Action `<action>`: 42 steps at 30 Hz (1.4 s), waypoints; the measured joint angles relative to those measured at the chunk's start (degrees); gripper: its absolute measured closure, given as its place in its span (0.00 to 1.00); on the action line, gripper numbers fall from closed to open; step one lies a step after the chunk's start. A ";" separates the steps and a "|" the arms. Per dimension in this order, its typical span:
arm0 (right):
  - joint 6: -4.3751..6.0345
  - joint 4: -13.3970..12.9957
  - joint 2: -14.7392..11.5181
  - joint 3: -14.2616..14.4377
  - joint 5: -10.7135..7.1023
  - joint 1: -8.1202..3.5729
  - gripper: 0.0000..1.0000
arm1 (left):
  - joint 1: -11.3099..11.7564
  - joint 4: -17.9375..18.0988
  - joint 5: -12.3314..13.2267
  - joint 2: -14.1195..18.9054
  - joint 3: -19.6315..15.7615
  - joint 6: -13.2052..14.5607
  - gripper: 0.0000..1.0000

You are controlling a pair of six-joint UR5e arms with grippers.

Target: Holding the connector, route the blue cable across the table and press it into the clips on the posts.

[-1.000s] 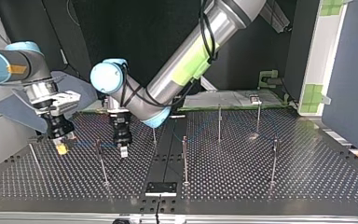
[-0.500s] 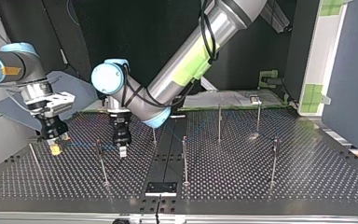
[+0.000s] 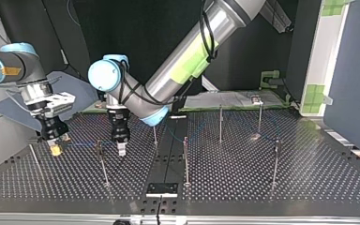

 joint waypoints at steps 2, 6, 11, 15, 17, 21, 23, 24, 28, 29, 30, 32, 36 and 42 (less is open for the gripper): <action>0.00 0.00 0.00 0.00 -0.03 0.00 1.00 | 0.00 -0.64 -0.01 0.00 0.00 -0.20 0.01; 0.00 0.00 0.00 0.00 -0.08 -0.01 1.00 | 0.00 -2.42 0.00 0.05 0.03 -0.87 0.01; 0.05 0.02 0.00 -0.01 -0.09 -0.09 1.00 | -0.10 -5.07 -0.15 0.23 0.01 -2.50 0.01; 0.08 0.07 -0.01 0.00 -0.09 -0.16 1.00 | -0.56 -7.38 -0.37 0.40 0.01 -3.34 0.01; 0.08 0.08 0.00 0.00 -0.09 -0.20 1.00 | -0.98 -8.53 -0.75 0.48 0.00 -3.75 0.01; 0.10 0.10 0.00 0.00 -0.09 -0.27 1.00 | -2.10 -10.64 -2.26 0.86 -0.06 -3.99 0.01; 0.13 0.13 -0.01 0.01 -0.09 -0.29 1.00 | -3.07 -11.83 -3.03 1.05 -0.14 -3.93 0.01; 0.13 0.14 0.00 0.01 -0.09 -0.30 1.00 | -3.54 -12.38 -3.36 1.11 -0.22 -3.91 0.01; 0.07 0.21 -0.01 0.01 -0.09 -0.31 1.00 | -5.28 -14.12 -4.69 1.77 -1.38 -3.86 0.01; 0.05 0.22 -0.02 0.01 -0.09 -0.32 1.00 | -5.55 -14.12 -4.85 2.20 -2.00 -3.85 0.01; 0.03 0.24 -0.02 0.01 -0.09 -0.32 1.00 | -5.70 -13.95 -4.93 2.59 -2.47 -3.85 0.01; 0.03 0.25 -0.02 0.01 -0.09 -0.32 1.00 | -5.95 -13.23 -5.01 3.63 -3.60 -3.81 0.01; 0.01 0.26 -0.04 0.01 -0.09 -0.32 1.00 | -6.37 -11.14 -4.28 5.88 -5.93 -3.35 0.01; 0.00 0.26 -0.02 0.01 -0.09 -0.32 1.00 | -6.45 -7.24 -3.27 9.80 -9.86 -1.93 0.01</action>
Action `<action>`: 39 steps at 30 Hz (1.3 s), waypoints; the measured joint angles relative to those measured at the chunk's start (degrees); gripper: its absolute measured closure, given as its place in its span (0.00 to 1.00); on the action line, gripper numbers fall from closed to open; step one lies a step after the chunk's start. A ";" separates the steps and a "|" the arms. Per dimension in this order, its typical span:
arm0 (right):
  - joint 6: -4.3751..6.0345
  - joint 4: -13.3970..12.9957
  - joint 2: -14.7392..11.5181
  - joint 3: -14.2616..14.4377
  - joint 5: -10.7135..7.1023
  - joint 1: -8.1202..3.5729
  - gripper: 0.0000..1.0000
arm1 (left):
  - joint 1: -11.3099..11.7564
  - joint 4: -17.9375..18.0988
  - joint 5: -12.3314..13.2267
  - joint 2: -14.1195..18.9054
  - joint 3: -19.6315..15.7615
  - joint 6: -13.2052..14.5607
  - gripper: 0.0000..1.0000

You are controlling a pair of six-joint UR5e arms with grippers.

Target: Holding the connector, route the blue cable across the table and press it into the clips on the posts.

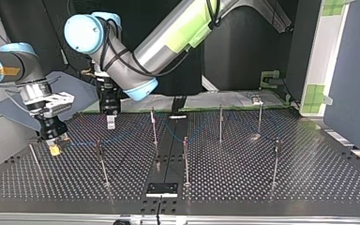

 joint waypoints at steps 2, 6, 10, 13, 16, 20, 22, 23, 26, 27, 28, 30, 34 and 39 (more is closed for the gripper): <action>0.00 0.02 0.01 0.00 0.00 0.00 1.00 | 0.16 1.33 0.24 1.35 -1.35 0.39 0.01; 0.00 0.08 0.02 0.00 0.00 0.13 1.00 | 0.55 3.61 1.31 3.61 -3.61 0.71 0.01; -0.02 0.09 0.01 0.00 0.00 0.34 1.00 | 0.71 5.47 2.73 5.47 -5.47 0.55 0.01; -0.09 0.12 -0.01 0.00 0.00 0.44 1.00 | 0.77 7.13 2.98 7.14 -7.14 -0.03 0.01; -0.16 0.21 -0.05 -0.01 0.03 0.55 1.00 | 0.80 8.83 2.10 8.83 -8.84 -1.12 0.01; -0.23 0.35 -0.04 -0.01 0.17 0.67 1.00 | 0.88 11.45 0.83 11.43 -11.42 -0.88 0.01; -0.26 0.46 -0.04 0.00 0.34 0.71 1.00 | 0.86 12.49 0.71 12.50 -12.50 -0.61 0.01; -0.29 0.52 -0.04 -0.01 0.41 0.74 1.00 | 0.74 13.19 0.69 13.17 -13.16 -0.51 0.01; -0.40 0.67 -0.05 0.00 0.55 0.87 1.00 | 0.02 14.86 0.58 14.84 -14.83 -0.87 0.01; -0.44 0.71 -0.05 0.00 0.58 0.90 1.00 | -0.16 15.39 0.59 15.38 -15.37 -1.20 0.01; -0.47 0.74 -0.06 0.00 0.59 0.92 1.00 | -0.32 15.92 0.61 15.93 -15.94 -1.61 0.01; -0.50 0.77 -0.06 0.00 0.60 0.94 1.00 | -0.58 17.25 0.69 17.25 -17.24 -2.63 0.01; -0.52 0.79 -0.07 0.00 0.66 0.99 1.00 | -1.32 19.69 1.12 19.70 -19.70 -4.32 0.01; -0.57 0.79 -0.07 0.00 0.70 1.04 1.00 | -1.25 22.82 1.99 22.83 -22.83 -6.77 0.01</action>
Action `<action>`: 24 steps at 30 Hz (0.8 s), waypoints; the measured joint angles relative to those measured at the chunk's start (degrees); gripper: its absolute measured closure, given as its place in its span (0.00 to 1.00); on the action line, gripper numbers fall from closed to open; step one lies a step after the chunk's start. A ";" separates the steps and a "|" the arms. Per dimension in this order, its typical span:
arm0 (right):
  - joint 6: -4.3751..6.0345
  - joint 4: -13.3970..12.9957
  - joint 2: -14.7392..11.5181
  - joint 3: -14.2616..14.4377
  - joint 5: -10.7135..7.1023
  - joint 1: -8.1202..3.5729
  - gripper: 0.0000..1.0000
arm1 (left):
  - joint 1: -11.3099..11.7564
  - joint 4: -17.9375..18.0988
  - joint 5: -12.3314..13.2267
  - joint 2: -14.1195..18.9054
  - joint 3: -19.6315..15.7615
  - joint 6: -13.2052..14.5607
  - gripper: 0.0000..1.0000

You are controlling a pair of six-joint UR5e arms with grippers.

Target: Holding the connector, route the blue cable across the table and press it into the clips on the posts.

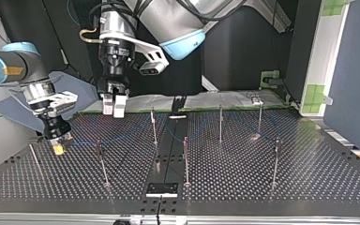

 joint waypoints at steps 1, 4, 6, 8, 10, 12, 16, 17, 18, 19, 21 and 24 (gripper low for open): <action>-0.01 0.00 0.00 0.00 0.00 0.00 1.00 | 0.09 0.50 0.09 0.50 -0.50 -0.46 0.01; -0.03 -0.05 0.00 0.00 0.01 0.01 1.00 | 0.45 2.32 0.50 2.31 -2.32 -2.11 0.01; -0.04 -0.05 0.00 0.00 0.00 0.01 1.00 | 0.75 3.67 0.88 3.67 -3.67 -3.41 0.01; -0.04 -0.04 0.00 0.00 0.01 0.01 1.00 | 0.77 5.01 1.39 4.70 -4.97 -4.71 0.01; -0.04 -0.02 0.00 0.00 0.01 0.04 1.00 | 0.66 6.11 1.82 4.75 -6.08 -5.55 0.01; -0.05 -0.01 0.00 0.00 0.00 0.10 1.00 | 0.59 7.36 2.23 4.10 -7.37 -6.13 0.01; -0.05 0.00 -0.01 0.00 0.01 0.19 1.00 | 0.55 9.43 3.44 2.39 -9.43 -7.02 0.01; -0.07 0.00 -0.01 0.00 0.01 0.22 1.00 | 0.54 10.06 3.85 1.82 -10.02 -7.34 0.01; -0.08 0.00 -0.03 0.00 0.00 0.26 1.00 | 0.53 10.54 4.09 1.34 -10.52 -7.53 0.01; -0.09 0.00 -0.04 0.00 0.01 0.28 1.00 | 0.51 11.04 4.24 0.83 -11.05 -7.68 0.01; -0.11 0.00 -0.07 -0.01 0.00 0.30 1.00 | 0.50 12.36 4.38 -0.45 -12.33 -7.85 0.01; -0.13 0.00 -0.11 0.00 0.01 0.39 1.00 | 0.50 14.30 4.44 -2.40 -14.29 -7.88 0.01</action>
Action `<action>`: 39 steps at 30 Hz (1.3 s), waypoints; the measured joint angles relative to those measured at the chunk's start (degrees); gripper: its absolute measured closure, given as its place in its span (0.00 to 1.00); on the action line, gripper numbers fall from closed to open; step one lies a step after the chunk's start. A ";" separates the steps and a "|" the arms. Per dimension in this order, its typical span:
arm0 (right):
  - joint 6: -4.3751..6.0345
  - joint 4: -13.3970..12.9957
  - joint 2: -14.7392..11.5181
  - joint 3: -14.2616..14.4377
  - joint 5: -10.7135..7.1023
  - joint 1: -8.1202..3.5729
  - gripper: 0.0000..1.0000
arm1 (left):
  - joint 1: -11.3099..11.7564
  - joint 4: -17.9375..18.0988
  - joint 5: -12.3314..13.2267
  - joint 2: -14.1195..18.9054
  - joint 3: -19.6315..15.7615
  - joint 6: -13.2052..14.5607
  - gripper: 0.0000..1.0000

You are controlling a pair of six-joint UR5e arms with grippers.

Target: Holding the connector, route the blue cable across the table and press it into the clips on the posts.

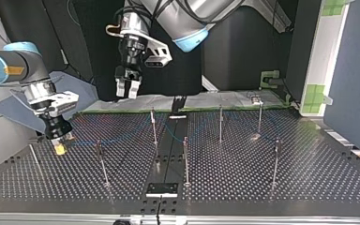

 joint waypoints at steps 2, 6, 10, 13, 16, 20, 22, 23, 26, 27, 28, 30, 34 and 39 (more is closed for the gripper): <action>-0.01 0.00 0.00 0.00 0.00 0.03 1.00 | 0.00 1.37 -0.08 -1.35 -1.33 -0.06 0.01; -0.06 0.00 0.00 0.00 0.05 0.06 1.00 | 0.18 3.72 -0.45 -3.72 -3.72 -0.35 0.01; -0.08 0.00 -0.02 0.00 0.08 0.11 1.00 | 0.38 5.97 -0.20 -5.27 -5.99 -1.58 0.01; -0.09 0.01 -0.02 0.00 0.08 0.10 1.00 | 0.53 7.85 0.28 -5.61 -7.86 -2.57 0.01; -0.09 0.01 -0.04 0.00 0.08 0.10 1.00 | 0.92 9.82 0.21 -5.68 -9.82 -3.54 0.01; -0.07 0.02 -0.06 0.00 0.08 -0.05 1.00 | 1.81 12.41 -0.78 -5.75 -12.40 -3.72 0.01; -0.04 0.05 -0.06 0.00 0.09 -0.13 1.00 | 2.54 13.17 -1.59 -5.78 -13.50 -3.31 0.01; -0.02 0.06 -0.07 0.00 0.09 -0.15 1.00 | 3.13 13.38 -2.13 -5.82 -14.22 -2.89 0.01; 0.07 0.08 -0.07 0.00 0.08 -0.19 1.00 | 4.63 13.10 -2.48 -5.86 -15.86 -1.59 0.01; 0.10 0.08 -0.07 0.00 0.09 -0.23 1.00 | 5.11 12.81 -2.28 -5.88 -16.36 -1.14 0.01; 0.13 0.08 -0.07 0.00 0.09 -0.26 1.00 | 5.59 12.44 -1.95 -5.90 -16.86 -0.67 0.01; 0.20 0.08 -0.07 0.00 0.09 -0.32 1.00 | 6.85 11.51 -1.05 -5.91 -18.13 0.57 0.01; 0.25 0.09 -0.07 0.00 0.08 -0.36 1.00 | 9.25 9.96 -0.31 -5.94 -20.53 2.88 0.01; 0.27 0.09 -0.07 0.01 0.09 -0.42 1.00 | 10.90 9.09 -0.04 -5.90 -23.23 4.03 0.01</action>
